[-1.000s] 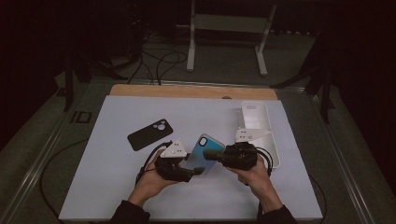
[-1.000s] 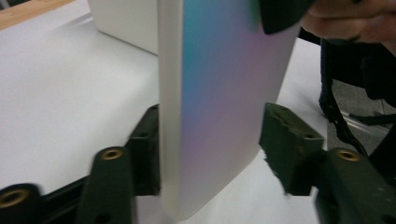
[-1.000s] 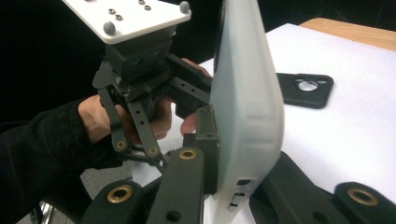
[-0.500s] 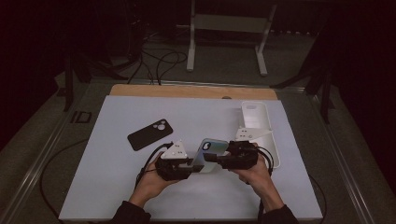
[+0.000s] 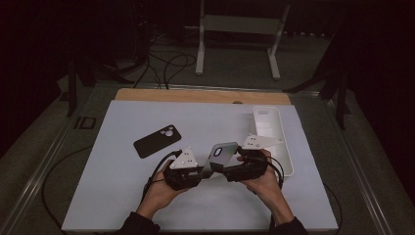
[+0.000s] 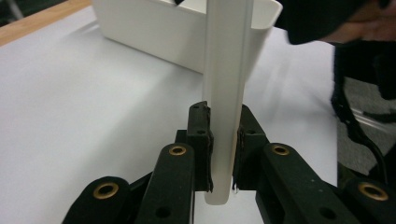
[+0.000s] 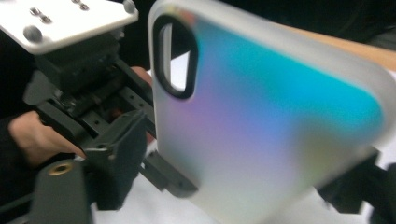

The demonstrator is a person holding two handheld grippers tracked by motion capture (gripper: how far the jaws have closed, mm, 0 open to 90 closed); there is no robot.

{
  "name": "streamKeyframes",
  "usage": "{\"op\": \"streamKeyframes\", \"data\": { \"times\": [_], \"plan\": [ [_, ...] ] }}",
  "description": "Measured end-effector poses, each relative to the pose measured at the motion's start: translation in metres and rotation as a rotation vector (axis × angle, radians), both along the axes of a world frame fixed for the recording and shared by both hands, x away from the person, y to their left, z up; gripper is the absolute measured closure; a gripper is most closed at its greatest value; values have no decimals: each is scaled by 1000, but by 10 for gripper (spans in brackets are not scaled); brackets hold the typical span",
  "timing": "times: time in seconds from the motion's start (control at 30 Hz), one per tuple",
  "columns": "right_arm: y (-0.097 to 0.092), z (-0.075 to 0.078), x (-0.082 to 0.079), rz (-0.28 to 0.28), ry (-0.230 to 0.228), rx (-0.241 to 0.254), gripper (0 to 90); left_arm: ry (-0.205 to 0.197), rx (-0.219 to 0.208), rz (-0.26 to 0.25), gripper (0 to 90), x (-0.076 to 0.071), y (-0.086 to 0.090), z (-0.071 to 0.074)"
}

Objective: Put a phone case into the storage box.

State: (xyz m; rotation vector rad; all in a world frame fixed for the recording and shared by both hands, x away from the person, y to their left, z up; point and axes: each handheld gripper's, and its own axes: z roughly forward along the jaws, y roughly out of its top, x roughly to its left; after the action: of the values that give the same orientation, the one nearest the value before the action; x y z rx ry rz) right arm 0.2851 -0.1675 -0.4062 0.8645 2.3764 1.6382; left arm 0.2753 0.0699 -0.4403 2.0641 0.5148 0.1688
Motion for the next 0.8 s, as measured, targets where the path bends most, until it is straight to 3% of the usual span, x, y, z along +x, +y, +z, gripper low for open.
{"op": "streamKeyframes", "data": {
  "times": [0.27,0.57,0.8],
  "plan": [
    [0,4,-4,-139,-33,26,172,5,-8,65,807,2,3,-1],
    [5,9,-7,-223,-31,92,147,5,0,102,806,2,-1,-5],
    [17,11,-7,-285,-43,100,144,11,7,106,808,1,-6,-7]
  ]
}}
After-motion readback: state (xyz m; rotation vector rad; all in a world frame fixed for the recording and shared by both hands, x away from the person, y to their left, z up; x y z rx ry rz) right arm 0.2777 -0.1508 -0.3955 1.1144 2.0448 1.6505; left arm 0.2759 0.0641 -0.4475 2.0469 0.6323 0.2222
